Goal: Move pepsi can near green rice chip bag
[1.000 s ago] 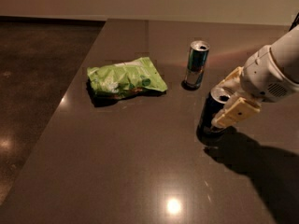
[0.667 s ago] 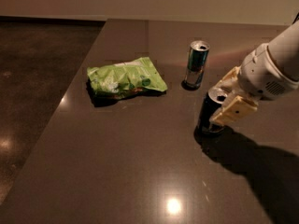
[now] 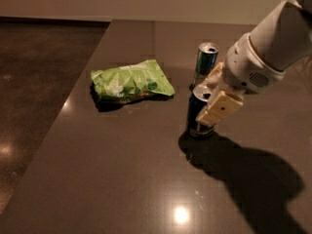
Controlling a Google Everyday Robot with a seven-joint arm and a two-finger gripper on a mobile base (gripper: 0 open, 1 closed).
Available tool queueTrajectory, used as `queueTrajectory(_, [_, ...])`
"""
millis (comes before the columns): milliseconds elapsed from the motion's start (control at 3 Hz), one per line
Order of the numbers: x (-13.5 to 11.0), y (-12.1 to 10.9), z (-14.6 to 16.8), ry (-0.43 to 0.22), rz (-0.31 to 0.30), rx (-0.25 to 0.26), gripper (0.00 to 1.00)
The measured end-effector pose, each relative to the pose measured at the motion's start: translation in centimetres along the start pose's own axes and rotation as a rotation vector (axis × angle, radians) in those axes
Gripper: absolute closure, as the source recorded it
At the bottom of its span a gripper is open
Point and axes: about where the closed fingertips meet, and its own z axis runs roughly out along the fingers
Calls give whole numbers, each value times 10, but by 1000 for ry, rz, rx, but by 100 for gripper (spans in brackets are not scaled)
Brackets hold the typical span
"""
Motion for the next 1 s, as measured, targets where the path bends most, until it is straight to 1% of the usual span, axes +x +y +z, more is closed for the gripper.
queueTrajectory(333, [-29,0,13,-5,-6,-14,100])
queueTrajectory(667, [-55,-3,26,-27,3,-18,100])
queueTrajectory(1000, [-72,-10,37,-40,15,-2,100])
